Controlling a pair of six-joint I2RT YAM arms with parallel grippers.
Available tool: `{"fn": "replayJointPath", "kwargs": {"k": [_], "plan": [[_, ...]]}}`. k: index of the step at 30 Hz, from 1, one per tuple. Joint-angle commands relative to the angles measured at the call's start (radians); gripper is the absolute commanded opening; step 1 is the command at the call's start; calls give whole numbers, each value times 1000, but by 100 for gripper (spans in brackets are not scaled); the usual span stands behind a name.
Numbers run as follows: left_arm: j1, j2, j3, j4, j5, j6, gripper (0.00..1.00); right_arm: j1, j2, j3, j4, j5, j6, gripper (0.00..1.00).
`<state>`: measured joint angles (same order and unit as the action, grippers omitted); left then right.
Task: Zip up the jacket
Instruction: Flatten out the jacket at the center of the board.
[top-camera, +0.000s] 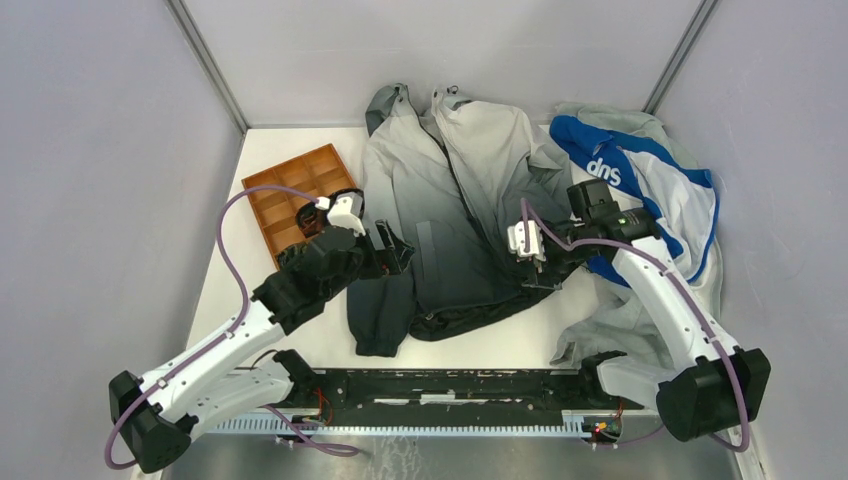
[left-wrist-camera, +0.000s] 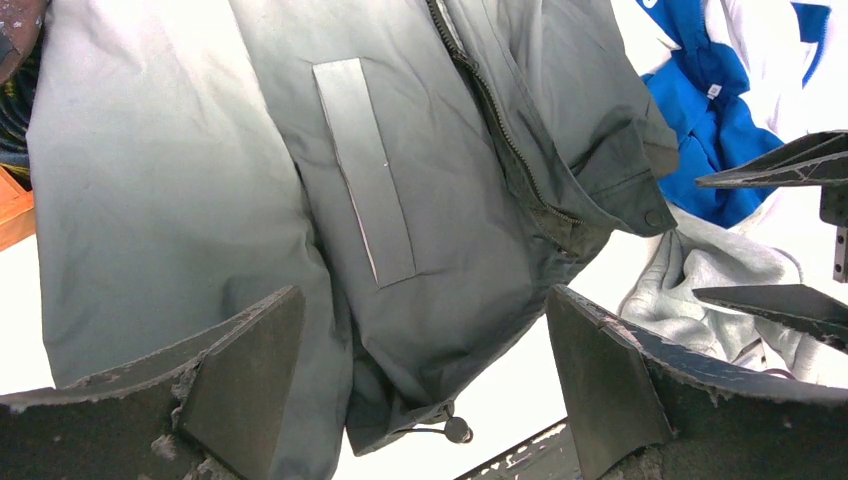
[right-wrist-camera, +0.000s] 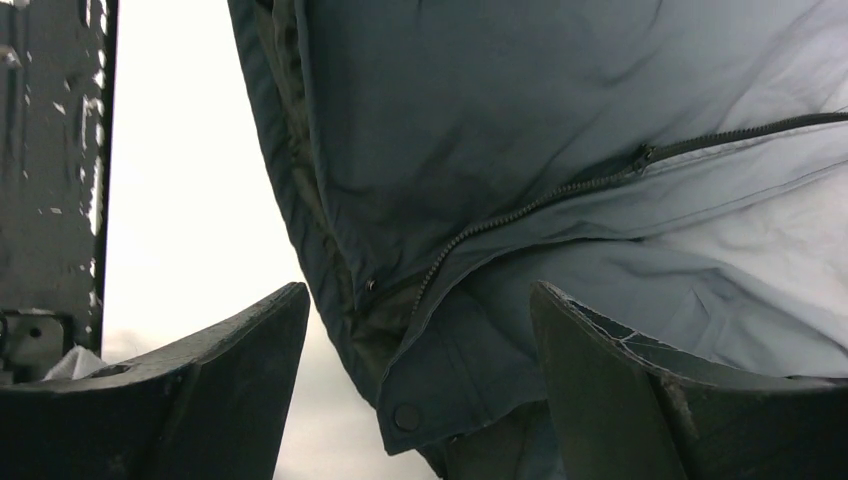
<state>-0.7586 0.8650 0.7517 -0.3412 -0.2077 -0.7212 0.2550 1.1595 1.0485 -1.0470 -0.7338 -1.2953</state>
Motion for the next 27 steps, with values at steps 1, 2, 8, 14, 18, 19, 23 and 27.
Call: {"fn": "replayJointPath", "kwargs": {"k": [1,2,8,14,18,19,23,27], "plan": [[5,-23,-1,50,-3,6,95,-31,24,68,-31,-142,67,87],[5,-27,-6,57,-2,2,95,-39,29,81,-30,-154,76,87],[5,-29,-28,90,7,-22,95,-80,45,155,-43,-221,112,88],[5,-16,-31,107,16,-23,95,-129,61,244,-27,-269,166,89],[5,-6,-27,115,16,-19,95,-180,79,281,4,-318,219,89],[6,-3,-25,116,16,-18,95,-198,84,290,18,-329,237,89],[5,2,-25,121,14,-14,95,-248,92,311,86,-369,326,89],[5,9,-24,130,16,-13,96,-276,82,307,197,-377,432,89]]}}
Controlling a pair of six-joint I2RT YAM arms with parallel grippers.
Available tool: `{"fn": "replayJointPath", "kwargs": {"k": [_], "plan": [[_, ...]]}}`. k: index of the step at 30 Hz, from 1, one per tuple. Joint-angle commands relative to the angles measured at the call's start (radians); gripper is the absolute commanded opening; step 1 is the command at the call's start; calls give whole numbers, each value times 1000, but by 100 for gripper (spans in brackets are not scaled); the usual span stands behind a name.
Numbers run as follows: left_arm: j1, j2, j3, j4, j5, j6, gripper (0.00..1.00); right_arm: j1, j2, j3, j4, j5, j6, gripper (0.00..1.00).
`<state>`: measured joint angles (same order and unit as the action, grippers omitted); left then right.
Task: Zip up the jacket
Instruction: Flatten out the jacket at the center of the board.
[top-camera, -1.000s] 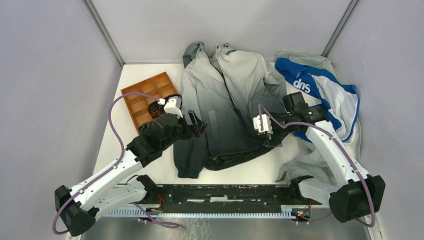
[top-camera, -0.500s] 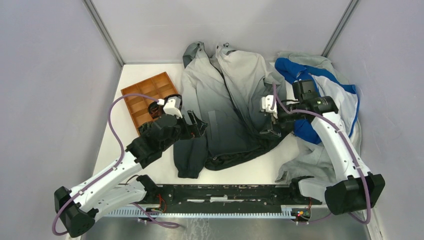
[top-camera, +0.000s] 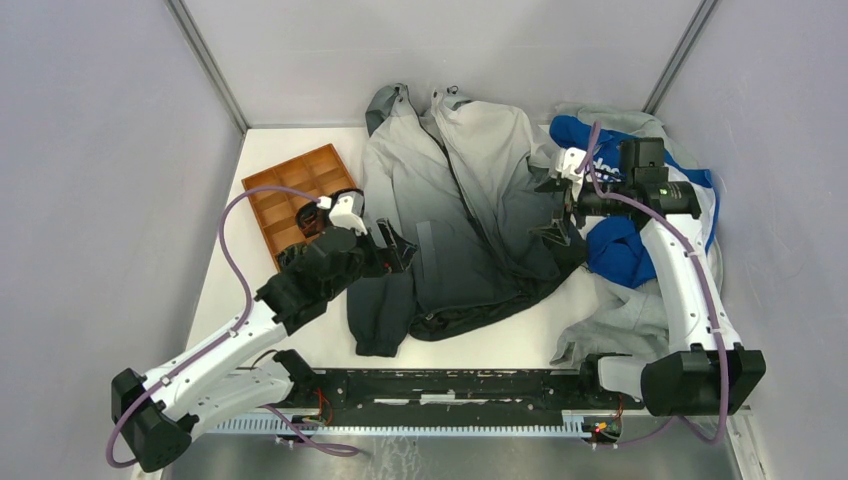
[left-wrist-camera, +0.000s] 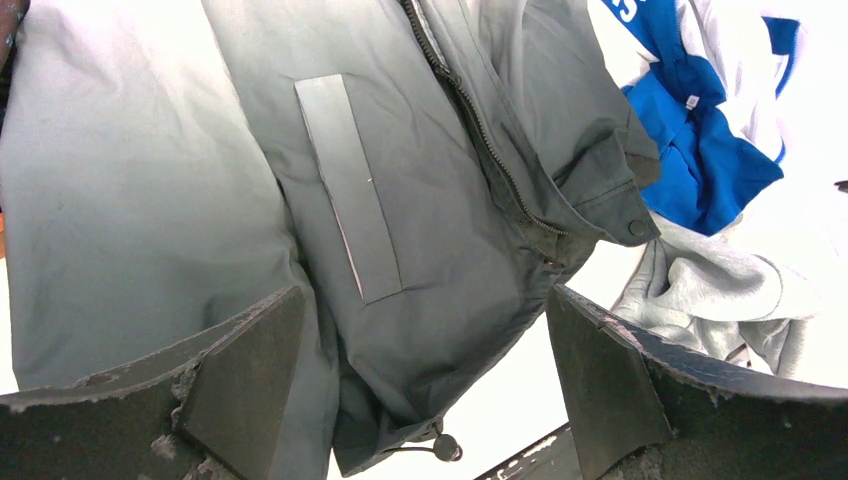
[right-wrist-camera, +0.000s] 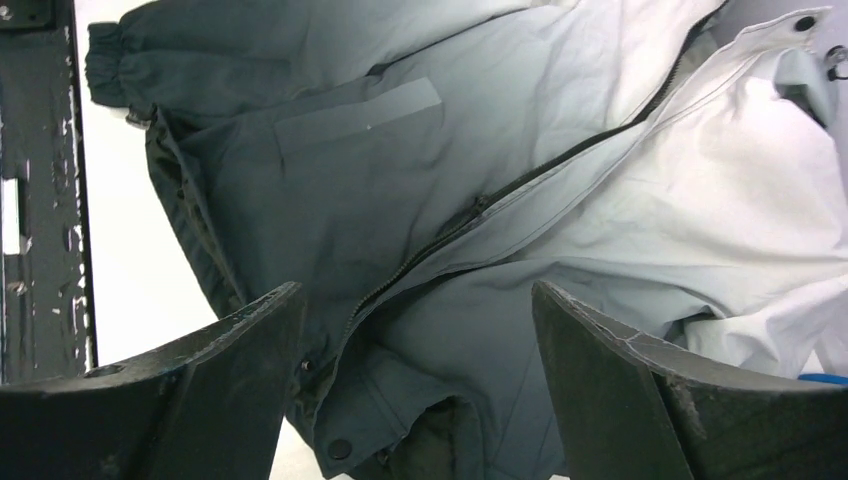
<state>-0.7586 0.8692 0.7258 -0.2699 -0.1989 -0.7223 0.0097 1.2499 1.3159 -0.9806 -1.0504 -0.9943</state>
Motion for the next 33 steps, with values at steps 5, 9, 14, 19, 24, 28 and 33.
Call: {"fn": "replayJointPath", "kwargs": {"k": [5,9,14,19,24,28,33], "plan": [[5,18,7,66,4,-3,96,-34,-29,8,285,-33,262,94],[5,28,9,75,6,1,96,-33,-35,-40,380,-27,360,96],[6,34,8,79,9,0,96,-33,-35,-75,399,-54,367,98],[7,30,-1,81,9,-5,96,-33,-29,-108,419,-38,380,98],[6,20,-9,81,3,-11,96,-34,-19,-120,420,-11,379,98],[7,17,-12,82,-1,-15,96,-33,-14,-126,425,3,377,98],[7,9,-20,82,-5,-24,97,-33,-6,-135,424,8,377,98]]}}
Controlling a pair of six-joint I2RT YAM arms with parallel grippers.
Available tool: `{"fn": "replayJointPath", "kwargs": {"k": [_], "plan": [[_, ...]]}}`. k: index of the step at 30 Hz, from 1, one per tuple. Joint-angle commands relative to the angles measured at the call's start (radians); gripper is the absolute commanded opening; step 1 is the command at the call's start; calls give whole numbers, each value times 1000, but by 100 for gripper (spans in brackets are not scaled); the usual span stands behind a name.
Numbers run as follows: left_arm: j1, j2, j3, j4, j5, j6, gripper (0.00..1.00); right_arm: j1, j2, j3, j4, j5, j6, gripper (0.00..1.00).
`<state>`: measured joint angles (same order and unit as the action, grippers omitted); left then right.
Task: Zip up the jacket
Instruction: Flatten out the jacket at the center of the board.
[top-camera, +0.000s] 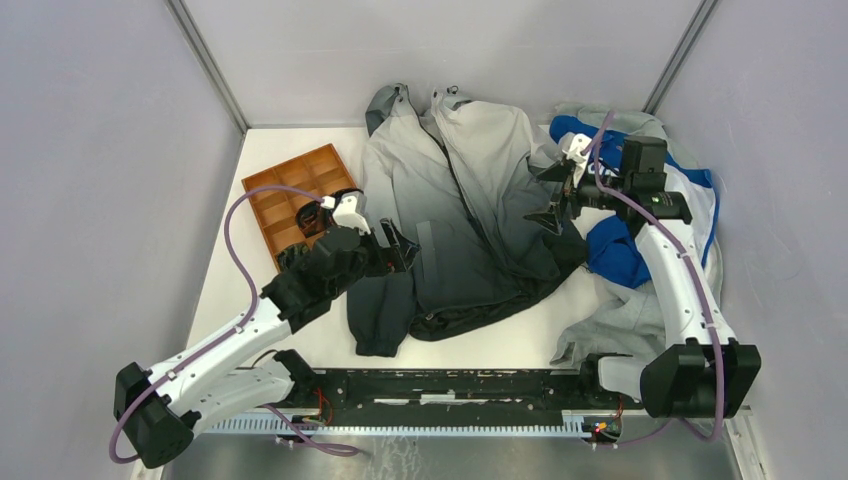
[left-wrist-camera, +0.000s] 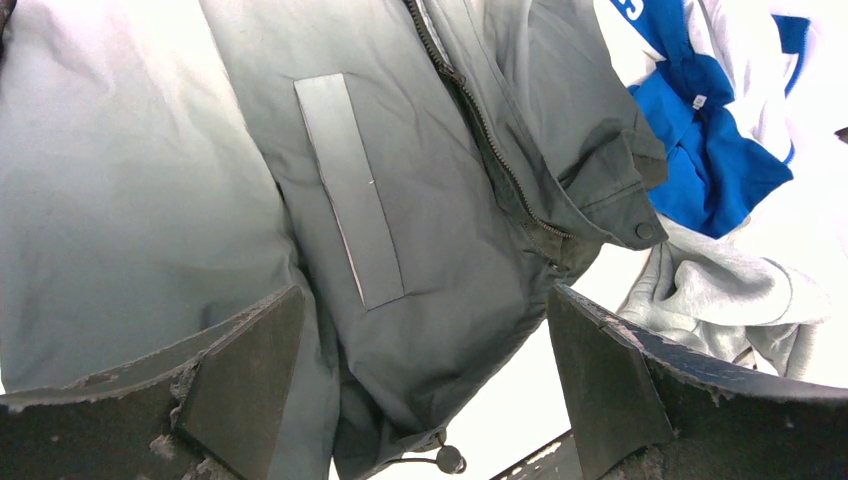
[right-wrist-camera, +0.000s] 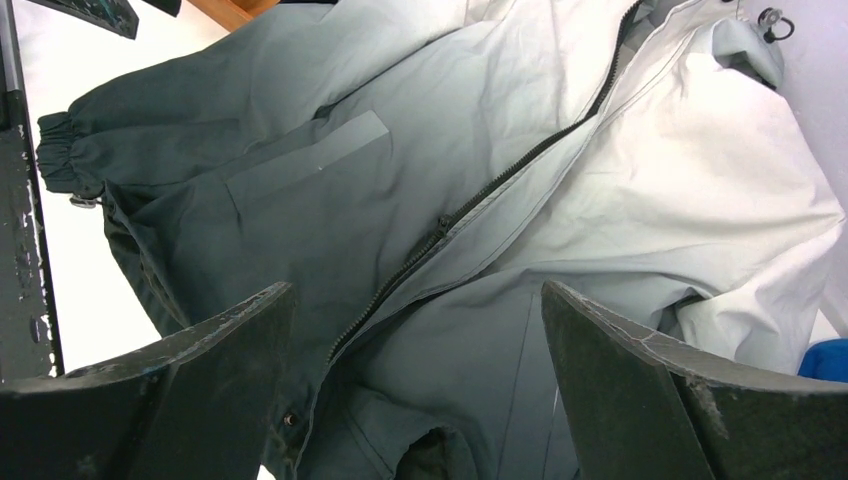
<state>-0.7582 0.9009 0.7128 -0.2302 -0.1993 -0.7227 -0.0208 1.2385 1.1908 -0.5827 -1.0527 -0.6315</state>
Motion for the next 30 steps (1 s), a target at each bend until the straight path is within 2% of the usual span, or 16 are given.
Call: {"fn": "replayJointPath", "kwargs": {"k": [1,14,23,30], "plan": [[7,-24,-9,42,-4,-25,97,-2,6,-12,25,11,13,98],[10,-26,-15,45,-8,-27,97,-3,10,-21,-15,15,-58,98],[14,-21,-18,51,-6,-24,97,-3,27,-23,-59,100,-141,98],[17,-6,-23,66,2,-26,97,-2,28,-54,-15,149,-118,98]]}}
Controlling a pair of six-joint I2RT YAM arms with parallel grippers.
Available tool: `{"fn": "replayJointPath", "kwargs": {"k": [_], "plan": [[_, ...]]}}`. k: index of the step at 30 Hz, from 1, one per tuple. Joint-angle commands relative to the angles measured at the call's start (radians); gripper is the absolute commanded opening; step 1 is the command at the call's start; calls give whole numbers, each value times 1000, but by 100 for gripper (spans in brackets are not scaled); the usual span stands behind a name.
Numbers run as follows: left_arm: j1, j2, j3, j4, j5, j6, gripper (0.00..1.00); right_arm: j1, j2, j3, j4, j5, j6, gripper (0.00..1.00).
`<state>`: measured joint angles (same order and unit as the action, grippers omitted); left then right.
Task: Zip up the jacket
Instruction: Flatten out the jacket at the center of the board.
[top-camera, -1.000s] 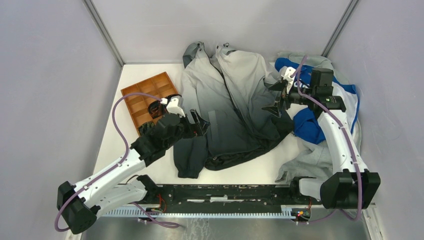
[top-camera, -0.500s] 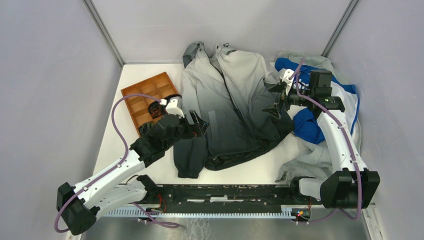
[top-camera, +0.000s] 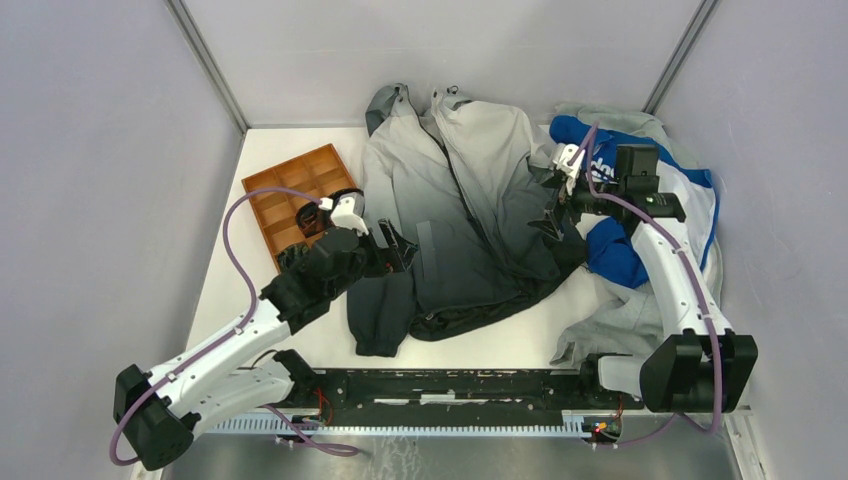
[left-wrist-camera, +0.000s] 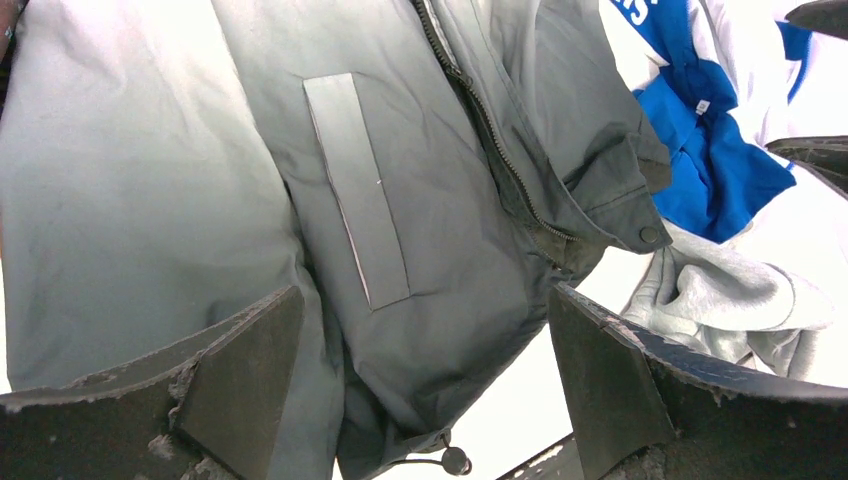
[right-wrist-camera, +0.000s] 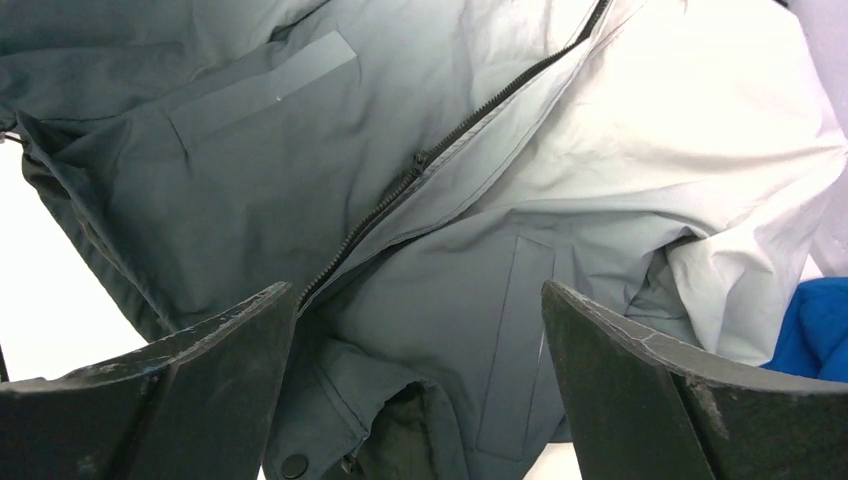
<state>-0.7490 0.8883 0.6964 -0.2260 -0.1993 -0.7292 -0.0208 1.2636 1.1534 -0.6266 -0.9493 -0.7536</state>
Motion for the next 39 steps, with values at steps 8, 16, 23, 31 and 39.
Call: {"fn": "replayJointPath", "kwargs": {"k": [8,16,23,31,39], "plan": [[16,37,11,75,20,-1,98,11,75,20,-2,74,84,98],[19,56,6,94,44,-10,98,182,125,-39,-191,217,-113,98],[22,76,7,111,60,-12,97,233,133,-136,-91,317,-29,88],[24,79,17,107,70,-12,97,293,197,-158,51,360,174,65],[25,63,9,106,65,-24,97,325,281,-145,142,422,324,28]]}}
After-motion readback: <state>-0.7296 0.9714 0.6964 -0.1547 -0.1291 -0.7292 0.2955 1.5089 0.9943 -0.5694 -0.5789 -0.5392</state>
